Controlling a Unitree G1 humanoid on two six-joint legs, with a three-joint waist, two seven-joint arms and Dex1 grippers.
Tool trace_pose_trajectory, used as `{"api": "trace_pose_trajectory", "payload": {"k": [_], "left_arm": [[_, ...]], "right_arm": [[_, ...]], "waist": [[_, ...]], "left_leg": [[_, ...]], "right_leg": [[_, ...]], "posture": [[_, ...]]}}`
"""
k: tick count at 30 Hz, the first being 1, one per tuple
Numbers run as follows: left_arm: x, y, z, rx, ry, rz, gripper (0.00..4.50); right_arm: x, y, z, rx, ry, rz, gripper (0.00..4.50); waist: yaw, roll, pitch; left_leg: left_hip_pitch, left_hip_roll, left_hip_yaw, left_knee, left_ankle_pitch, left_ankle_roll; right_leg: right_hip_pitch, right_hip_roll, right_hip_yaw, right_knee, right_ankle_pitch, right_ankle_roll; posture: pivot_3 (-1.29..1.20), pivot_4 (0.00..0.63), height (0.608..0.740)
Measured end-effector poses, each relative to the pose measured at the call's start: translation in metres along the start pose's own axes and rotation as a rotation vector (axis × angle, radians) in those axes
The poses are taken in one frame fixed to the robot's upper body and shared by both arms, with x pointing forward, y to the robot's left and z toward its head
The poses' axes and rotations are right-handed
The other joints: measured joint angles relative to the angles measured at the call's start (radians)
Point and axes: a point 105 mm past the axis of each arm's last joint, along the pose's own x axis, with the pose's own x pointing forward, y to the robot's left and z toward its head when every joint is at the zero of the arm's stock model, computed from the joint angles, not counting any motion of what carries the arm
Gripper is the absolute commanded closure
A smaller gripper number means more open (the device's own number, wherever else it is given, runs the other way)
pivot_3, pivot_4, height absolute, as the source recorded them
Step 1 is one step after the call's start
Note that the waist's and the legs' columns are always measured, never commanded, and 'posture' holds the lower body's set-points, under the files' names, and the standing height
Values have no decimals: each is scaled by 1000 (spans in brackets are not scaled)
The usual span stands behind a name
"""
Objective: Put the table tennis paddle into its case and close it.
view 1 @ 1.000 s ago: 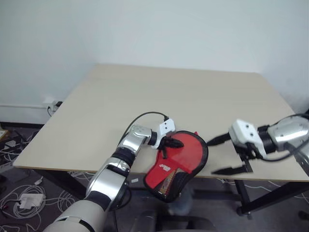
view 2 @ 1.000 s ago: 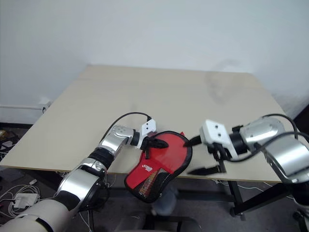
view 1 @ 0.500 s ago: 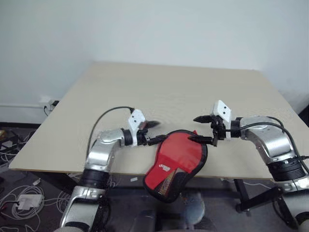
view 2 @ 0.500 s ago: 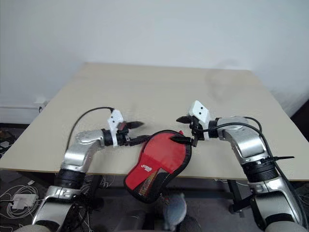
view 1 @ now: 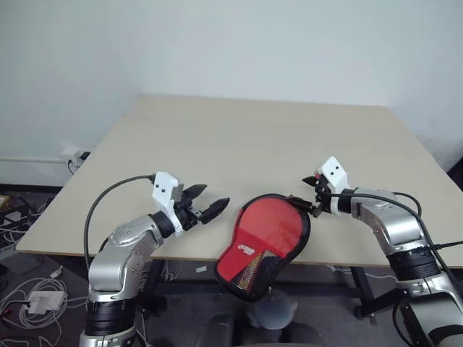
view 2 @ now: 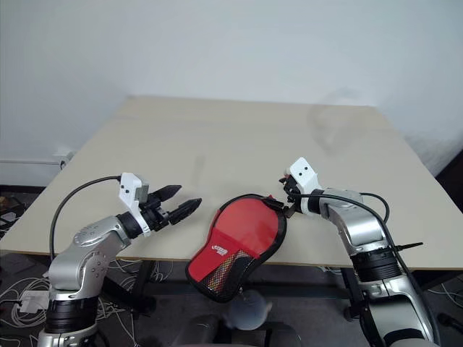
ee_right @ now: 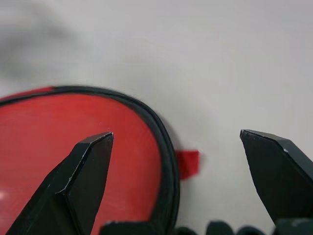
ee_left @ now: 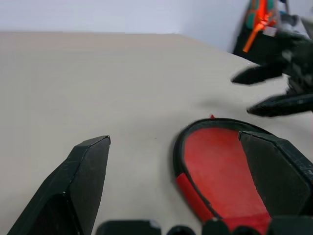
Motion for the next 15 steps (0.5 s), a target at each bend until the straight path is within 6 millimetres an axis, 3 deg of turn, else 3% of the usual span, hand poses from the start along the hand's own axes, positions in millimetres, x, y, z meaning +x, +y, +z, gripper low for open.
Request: {"api": "trace_pose_trajectory", "payload": {"k": [8,11,15], "left_arm": [[-6,6,0,13,18,23,18],[-9,11,-1,19,27,37,0],[-12,15,2,20,20,46,0]], "right_arm": [[-1,3,-31,65,79,-46,0],[-3,4,-41,93,100,-55,630],[-5,6,-44,113,109,-51,1979]], "waist": [[0,2,1],[-1,2,1],[0,2,1]], "left_leg": [[3,1,0,-1,1,-1],[8,1,2,-4,1,-2],[12,2,3,-7,1,-2]], "right_leg": [[2,4,0,-1,0,0],[5,4,3,-1,0,0],[7,4,4,-1,0,0]], "posture": [[0,0,707],[0,0,707],[0,0,707]]}}
